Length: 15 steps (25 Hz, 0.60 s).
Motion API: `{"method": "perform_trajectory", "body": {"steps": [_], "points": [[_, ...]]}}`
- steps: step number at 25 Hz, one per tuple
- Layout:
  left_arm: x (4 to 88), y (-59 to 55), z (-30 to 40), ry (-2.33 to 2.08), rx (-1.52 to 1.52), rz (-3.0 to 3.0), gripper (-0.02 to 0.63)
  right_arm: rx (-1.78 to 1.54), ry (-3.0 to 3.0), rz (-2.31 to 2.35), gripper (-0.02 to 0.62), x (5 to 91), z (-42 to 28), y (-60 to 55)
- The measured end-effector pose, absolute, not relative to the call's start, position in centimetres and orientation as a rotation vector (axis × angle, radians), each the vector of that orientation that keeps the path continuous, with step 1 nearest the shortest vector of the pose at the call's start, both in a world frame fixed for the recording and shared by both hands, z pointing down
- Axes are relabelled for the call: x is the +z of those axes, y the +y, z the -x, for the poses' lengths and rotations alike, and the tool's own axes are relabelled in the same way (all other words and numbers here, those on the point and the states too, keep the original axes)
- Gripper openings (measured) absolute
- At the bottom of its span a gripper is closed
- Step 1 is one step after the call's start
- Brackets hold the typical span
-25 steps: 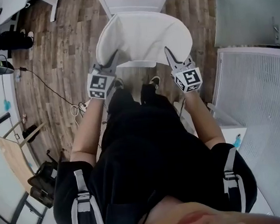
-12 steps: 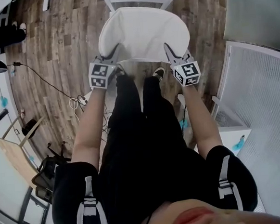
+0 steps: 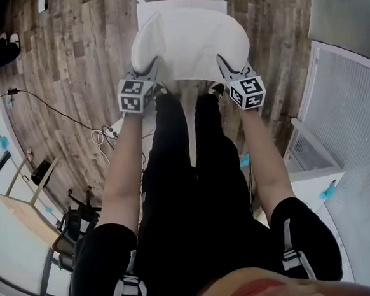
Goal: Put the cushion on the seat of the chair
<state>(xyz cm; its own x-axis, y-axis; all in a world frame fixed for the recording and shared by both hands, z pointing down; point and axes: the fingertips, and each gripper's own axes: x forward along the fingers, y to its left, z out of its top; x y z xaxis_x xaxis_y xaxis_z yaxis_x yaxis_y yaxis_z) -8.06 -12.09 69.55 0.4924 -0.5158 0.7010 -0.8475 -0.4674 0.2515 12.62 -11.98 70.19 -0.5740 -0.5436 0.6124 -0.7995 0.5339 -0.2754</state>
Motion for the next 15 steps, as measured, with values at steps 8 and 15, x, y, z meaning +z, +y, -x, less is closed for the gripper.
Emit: {"method": "perform_trajectory", "body": {"steps": [8,15], "points": [[78.8,-12.9,9.8,-1.05,0.764,-2.035,0.063,0.858,-2.217,-1.048,0.094,79.5,-11.2,-13.0],[84.1,-14.6,9.9,-1.008,0.792,-1.945,0.064,0.884,-2.132,-1.021,0.114,85.1,-11.3,-15.1]]}}
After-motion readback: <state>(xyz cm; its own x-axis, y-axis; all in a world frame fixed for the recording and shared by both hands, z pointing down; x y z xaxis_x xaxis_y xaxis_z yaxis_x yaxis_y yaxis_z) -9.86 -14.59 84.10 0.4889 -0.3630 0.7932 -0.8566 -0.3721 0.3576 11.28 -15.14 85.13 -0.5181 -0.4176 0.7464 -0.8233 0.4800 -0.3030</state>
